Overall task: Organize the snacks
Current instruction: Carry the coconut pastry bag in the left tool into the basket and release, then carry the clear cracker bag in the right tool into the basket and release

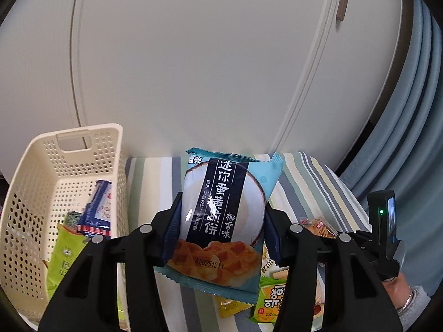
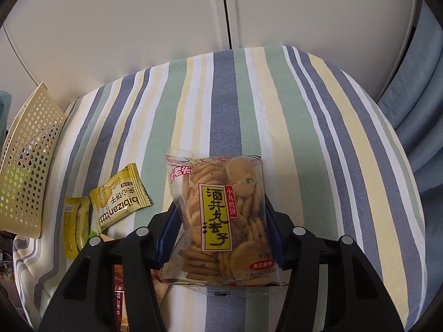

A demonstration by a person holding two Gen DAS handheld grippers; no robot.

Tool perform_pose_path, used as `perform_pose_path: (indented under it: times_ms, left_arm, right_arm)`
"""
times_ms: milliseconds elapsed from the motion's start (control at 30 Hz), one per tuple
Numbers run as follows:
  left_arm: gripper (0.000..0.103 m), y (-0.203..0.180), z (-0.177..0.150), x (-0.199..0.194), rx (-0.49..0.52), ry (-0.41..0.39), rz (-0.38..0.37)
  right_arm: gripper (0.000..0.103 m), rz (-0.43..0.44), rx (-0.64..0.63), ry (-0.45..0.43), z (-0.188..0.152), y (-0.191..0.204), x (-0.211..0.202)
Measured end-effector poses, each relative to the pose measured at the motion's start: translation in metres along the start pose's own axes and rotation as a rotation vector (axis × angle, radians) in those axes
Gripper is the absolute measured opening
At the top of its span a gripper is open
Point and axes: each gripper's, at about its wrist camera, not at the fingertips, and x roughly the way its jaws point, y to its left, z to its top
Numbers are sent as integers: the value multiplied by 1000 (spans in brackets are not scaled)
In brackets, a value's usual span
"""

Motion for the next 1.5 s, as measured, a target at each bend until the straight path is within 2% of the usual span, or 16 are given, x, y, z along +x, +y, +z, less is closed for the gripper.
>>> perform_pose_path:
  times_ms: [300,567,967,1033,1100,1167,1500]
  left_arm:
    - [53,35,13,-34,-36,-90,137]
    - [53,76,15,-43,-122,-105,221]
    - [53,99,11,-48,-188,-103,262]
    - [57,101,11,-48,-196,-98,272]
    - [79,102,11,-48,-200,-97,296]
    - [85,102,11,-52,-198,-109,318]
    - [87,107,11,-53,-197,-110,335]
  right_arm:
    - [55,-2,-4,3,-2,8,-1]
    - [55,-16,1,9,-2,10,1]
    - [55,-21,-3,18,-1,13,6]
    - [55,-21,-3,18,-1,12,6]
    - [55,-14,-5,16,-1,12,6]
    - [55,-14,-5,17,-1,12,6]
    - [55,-23,-10,13,-4,13,5]
